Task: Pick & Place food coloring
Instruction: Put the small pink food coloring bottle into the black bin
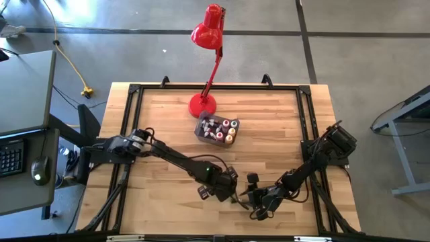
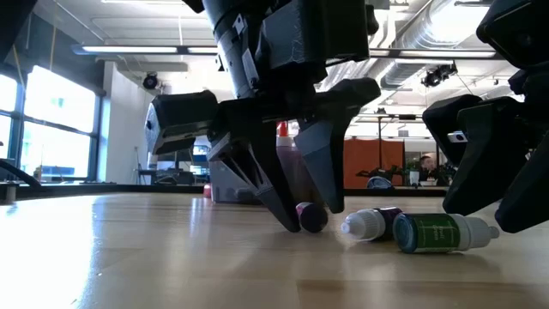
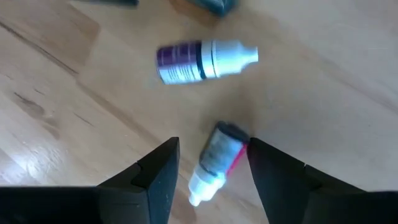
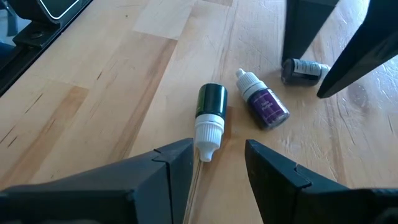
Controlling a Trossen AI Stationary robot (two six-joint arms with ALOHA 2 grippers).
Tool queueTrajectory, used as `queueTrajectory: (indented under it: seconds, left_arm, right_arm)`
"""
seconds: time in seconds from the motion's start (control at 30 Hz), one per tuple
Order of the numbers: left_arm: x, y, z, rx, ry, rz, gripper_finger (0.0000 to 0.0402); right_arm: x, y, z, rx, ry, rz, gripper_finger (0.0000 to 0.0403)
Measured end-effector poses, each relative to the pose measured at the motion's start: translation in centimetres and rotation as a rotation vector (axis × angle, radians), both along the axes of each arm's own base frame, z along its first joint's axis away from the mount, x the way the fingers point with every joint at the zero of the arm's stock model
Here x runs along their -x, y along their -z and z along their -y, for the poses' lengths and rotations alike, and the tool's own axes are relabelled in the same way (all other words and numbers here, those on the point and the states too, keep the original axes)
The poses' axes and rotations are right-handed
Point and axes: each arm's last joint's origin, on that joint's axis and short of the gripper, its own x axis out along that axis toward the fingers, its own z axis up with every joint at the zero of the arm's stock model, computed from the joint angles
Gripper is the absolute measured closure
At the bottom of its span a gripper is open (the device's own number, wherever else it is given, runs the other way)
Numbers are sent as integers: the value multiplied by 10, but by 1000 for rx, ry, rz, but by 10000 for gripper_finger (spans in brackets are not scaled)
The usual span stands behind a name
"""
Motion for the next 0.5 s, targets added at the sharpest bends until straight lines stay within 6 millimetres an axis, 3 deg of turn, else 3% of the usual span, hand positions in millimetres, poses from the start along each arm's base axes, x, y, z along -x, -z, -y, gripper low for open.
queueTrajectory:
  seconds: [0.3,0.5]
  left_arm:
    - [-2,-4,-15,71,-39,-84,273]
    - [-2,-4,-14,97,-85,-85,284]
  right_arm:
    - [0,0,0,0,0,0,263]
    - [0,0,0,0,0,0,263]
